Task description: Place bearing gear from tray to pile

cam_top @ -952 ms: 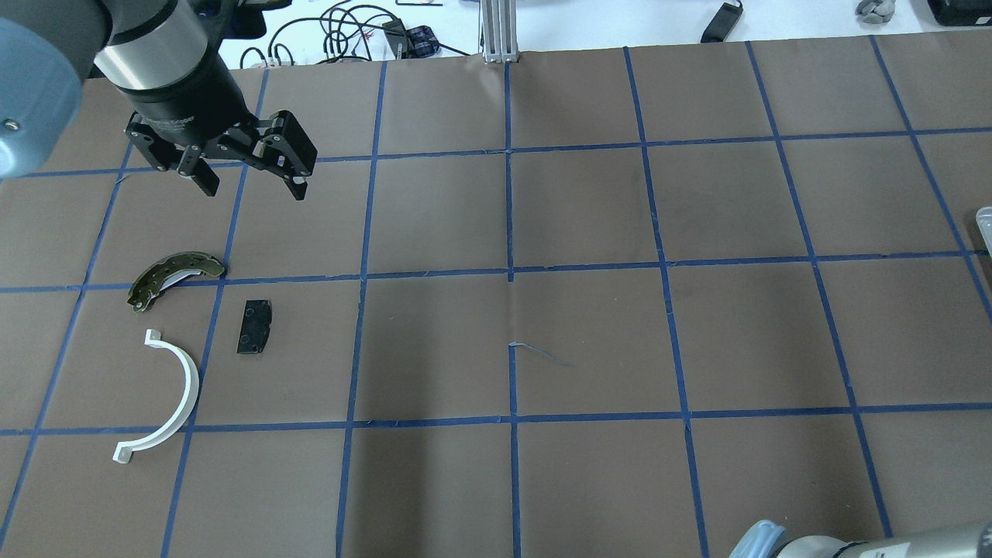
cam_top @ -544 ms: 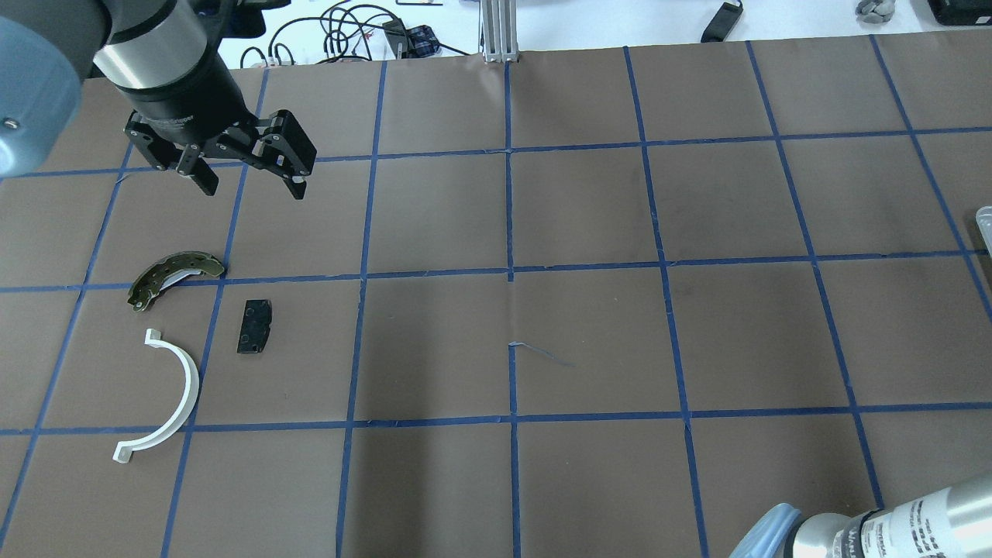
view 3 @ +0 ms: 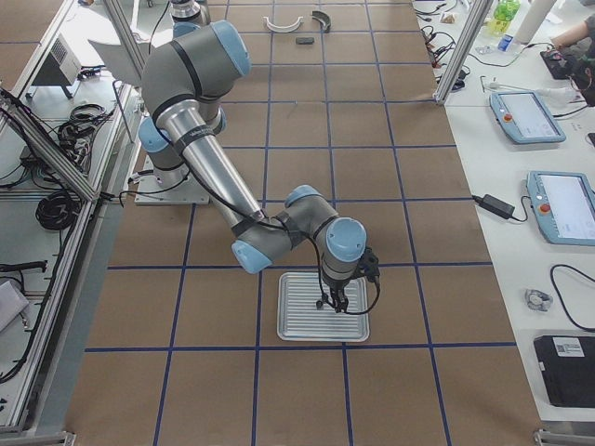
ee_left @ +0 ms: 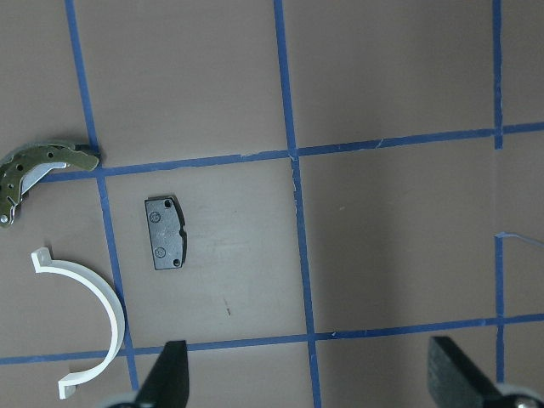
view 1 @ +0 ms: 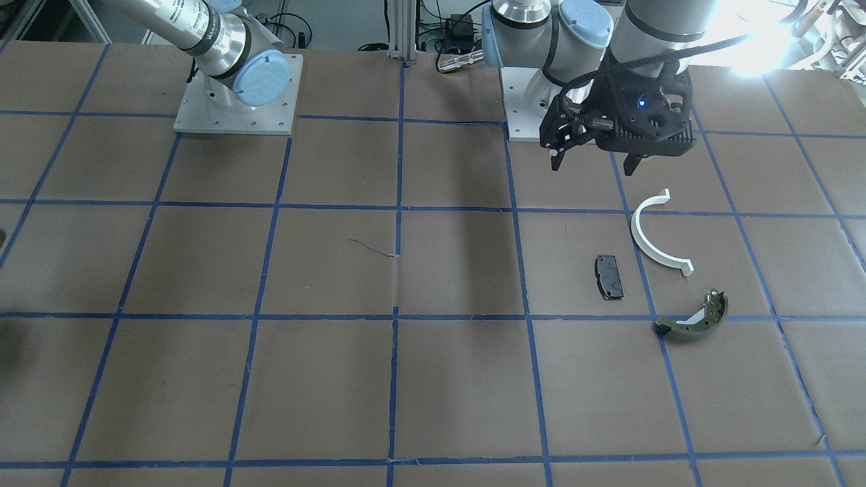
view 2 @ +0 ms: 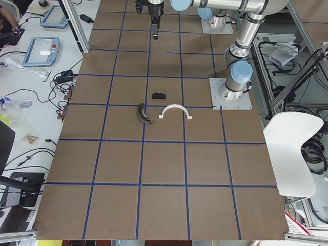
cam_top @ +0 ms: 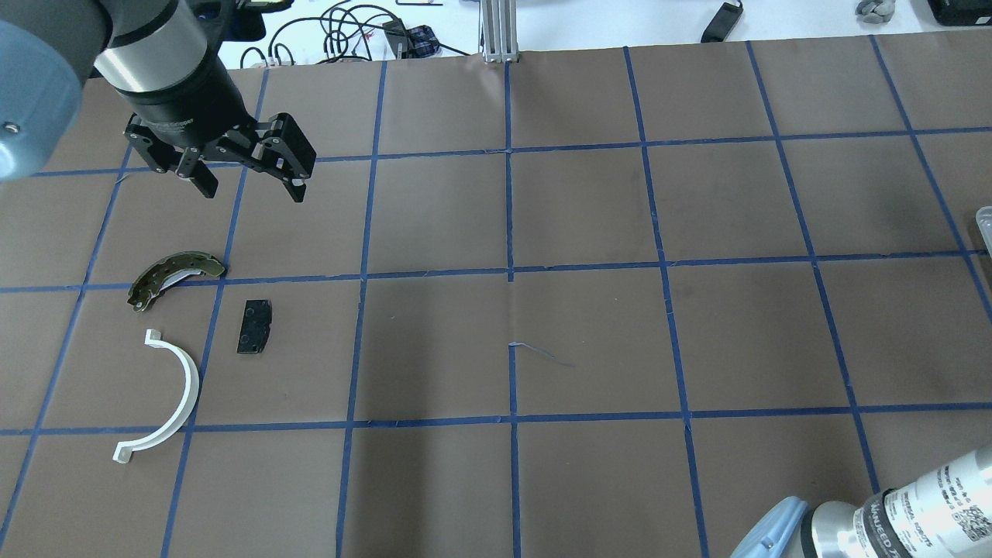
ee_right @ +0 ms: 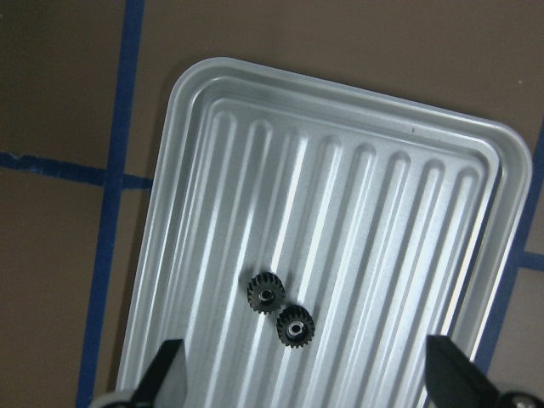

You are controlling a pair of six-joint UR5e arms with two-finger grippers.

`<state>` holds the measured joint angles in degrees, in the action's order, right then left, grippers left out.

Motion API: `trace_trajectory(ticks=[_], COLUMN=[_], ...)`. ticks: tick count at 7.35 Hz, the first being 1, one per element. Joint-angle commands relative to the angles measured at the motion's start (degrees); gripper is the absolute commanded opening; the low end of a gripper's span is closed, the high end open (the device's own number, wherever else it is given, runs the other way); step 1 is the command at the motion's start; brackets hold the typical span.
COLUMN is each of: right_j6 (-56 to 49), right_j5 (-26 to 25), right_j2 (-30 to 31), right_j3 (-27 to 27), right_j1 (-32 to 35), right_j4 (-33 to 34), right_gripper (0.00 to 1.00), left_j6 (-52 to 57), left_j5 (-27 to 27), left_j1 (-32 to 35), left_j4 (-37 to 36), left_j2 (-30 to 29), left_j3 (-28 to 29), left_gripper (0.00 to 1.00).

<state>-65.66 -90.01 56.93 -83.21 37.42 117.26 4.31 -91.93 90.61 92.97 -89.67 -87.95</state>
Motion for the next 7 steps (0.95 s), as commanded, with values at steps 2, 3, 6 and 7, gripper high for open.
trace_trajectory(ticks=[2,3,6,7], right_j6=[-4.21,-5.35,-8.7,-8.7], right_j5=[1.24,1.5,2.03,2.03], right_j2=[-2.09,-2.17,-4.02,-3.93], right_j3=[-3.61,-4.59,-4.33,-4.59], right_j1=[0.37,0.37,0.29,0.11], right_j4=[4.71,7.17,8.25,7.64], right_gripper=[1.0,1.0,0.93,0.84], left_j6=[0.0,0.0,0.0,0.0], left_j5=[0.0,-0.09,0.0,0.0], left_j1=[0.01,0.01,0.01,0.01], left_j4=[-0.07,0.02,0.02,0.02], left_j2=[0.02,0.02,0.02,0.02], left_j3=[-0.03,-0.11,-0.11,-0.11], left_gripper=[1.0,1.0,1.0,1.0])
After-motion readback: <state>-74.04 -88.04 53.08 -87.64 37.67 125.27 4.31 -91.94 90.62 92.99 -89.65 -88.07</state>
